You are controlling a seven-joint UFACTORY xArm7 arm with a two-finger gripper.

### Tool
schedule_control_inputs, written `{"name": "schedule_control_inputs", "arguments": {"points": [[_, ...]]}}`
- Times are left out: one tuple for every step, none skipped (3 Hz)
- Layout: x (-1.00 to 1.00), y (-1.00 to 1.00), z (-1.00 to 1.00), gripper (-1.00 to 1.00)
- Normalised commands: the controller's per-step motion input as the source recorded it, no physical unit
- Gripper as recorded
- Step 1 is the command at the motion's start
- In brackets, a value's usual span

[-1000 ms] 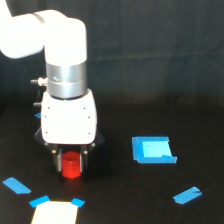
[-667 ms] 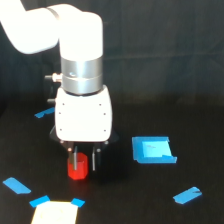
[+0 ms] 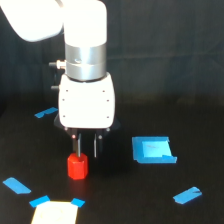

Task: Pick up the red object from the table

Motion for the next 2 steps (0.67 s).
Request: {"name": "schedule_control_inputs", "arguments": {"points": [[0.71,-0.49,0.90,1.00],[1.00,-0.80,1.00,0.76]]}}
